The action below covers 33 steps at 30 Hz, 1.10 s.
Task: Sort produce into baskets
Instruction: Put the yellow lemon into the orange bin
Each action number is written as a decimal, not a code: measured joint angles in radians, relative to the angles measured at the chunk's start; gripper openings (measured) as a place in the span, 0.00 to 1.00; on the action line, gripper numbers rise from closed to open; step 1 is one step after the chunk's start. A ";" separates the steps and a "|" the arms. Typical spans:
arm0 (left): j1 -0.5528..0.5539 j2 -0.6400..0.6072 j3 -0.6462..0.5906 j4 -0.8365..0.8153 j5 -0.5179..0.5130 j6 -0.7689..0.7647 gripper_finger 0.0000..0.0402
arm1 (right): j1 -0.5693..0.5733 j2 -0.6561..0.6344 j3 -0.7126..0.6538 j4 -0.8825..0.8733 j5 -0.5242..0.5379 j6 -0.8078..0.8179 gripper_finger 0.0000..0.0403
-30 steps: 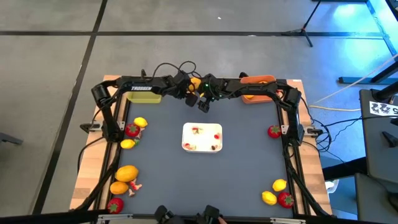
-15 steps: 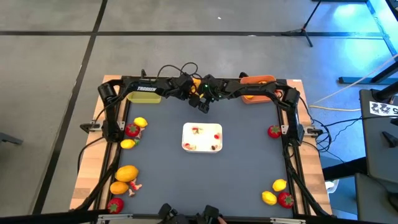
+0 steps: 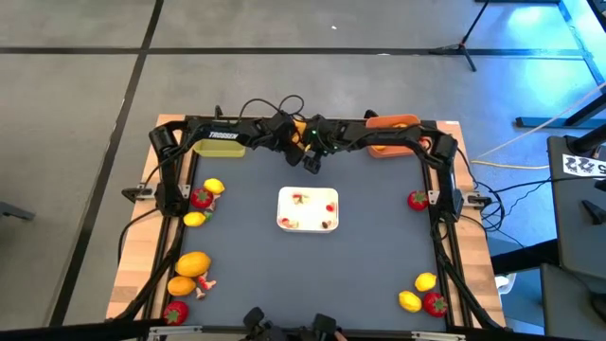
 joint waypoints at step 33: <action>-0.071 -0.076 -0.003 -0.040 0.003 0.101 0.37 | -0.152 -0.392 -0.262 -0.226 -0.086 -0.047 0.86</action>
